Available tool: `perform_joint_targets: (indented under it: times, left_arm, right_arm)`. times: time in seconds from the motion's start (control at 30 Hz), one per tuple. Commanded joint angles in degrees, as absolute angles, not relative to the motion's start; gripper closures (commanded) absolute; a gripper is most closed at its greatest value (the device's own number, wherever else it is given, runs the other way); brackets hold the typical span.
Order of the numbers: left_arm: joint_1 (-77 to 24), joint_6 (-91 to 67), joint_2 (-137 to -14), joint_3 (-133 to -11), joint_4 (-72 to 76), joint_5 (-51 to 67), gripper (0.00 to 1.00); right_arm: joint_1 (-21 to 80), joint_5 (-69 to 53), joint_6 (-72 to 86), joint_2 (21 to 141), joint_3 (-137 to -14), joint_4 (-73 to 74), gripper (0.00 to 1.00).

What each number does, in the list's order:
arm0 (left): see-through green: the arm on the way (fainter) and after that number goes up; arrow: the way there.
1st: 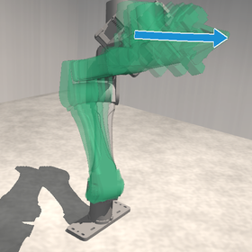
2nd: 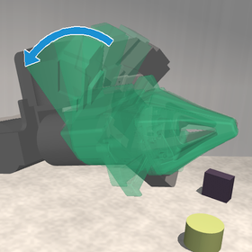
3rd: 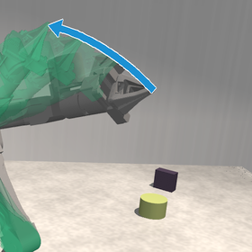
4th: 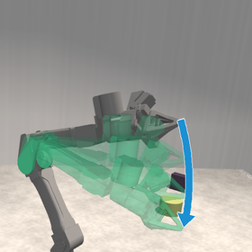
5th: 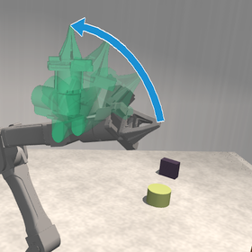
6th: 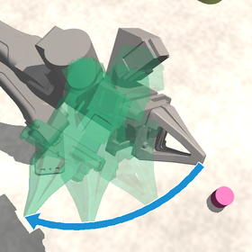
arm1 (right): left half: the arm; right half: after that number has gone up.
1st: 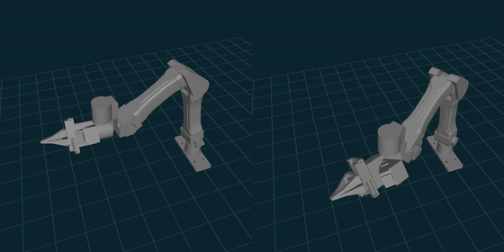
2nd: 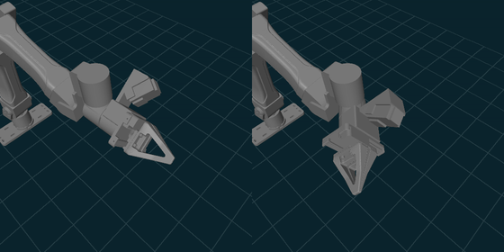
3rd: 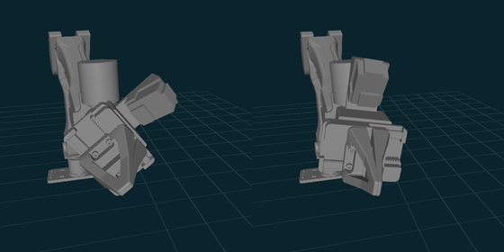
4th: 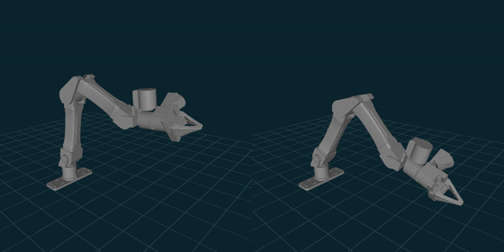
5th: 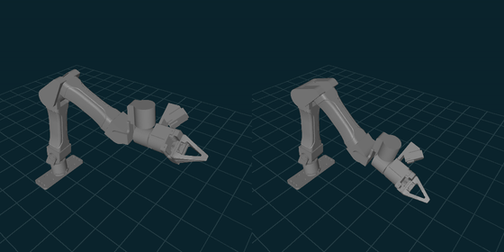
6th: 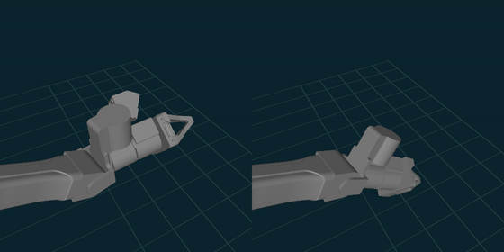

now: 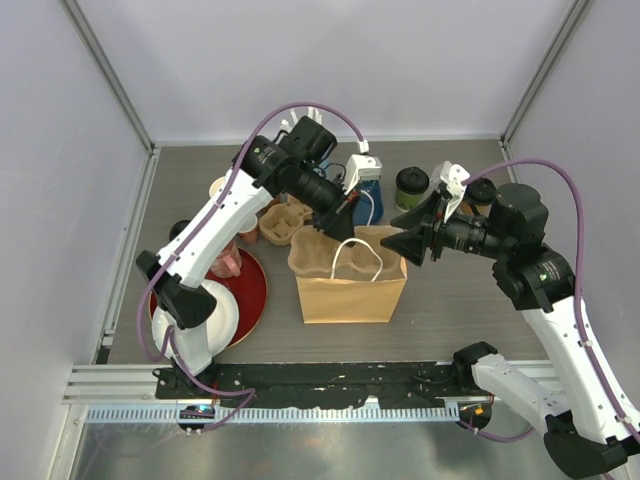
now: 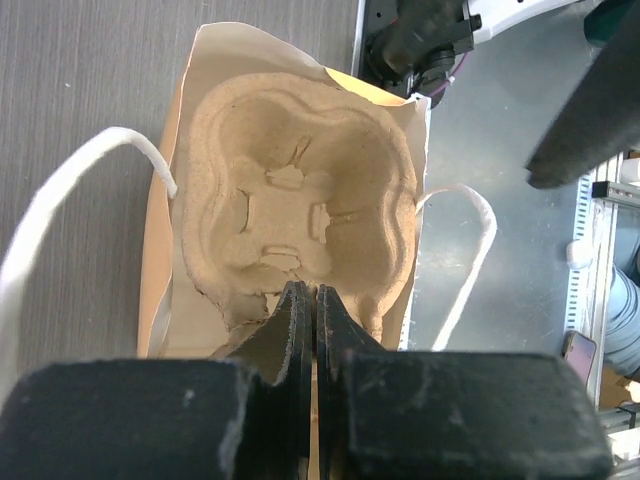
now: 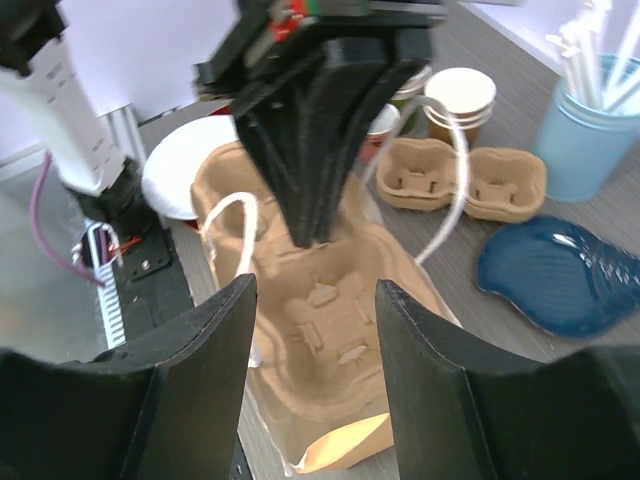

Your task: Pack the takeout coffee

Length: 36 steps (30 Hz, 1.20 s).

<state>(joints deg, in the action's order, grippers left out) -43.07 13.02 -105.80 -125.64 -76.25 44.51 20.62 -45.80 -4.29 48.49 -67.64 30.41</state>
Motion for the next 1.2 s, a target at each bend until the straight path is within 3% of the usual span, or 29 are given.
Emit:
perform_joint_targets:
  times: [0.0,0.4,0.9,1.17]
  left_arm:
    - [-43.2,13.2,-106.1,-127.4,-76.9,46.3,1.00]
    - [-45.0,12.1,-104.2,-122.0,-73.0,43.1,1.00]
    - [-47.2,14.9,-99.8,-111.5,-65.1,34.5,1.00]
    - [-47.5,13.2,-98.9,-109.1,-60.7,40.6,1.00]
  right_arm:
    - [20.8,-35.1,2.3,48.1,-68.6,27.9,0.44]
    - [20.8,-23.0,4.5,48.3,-67.7,28.7,0.45]
    - [20.7,-24.0,3.3,49.1,-66.8,29.3,0.47]
    - [20.8,-26.5,3.0,49.3,-66.6,28.4,0.48]
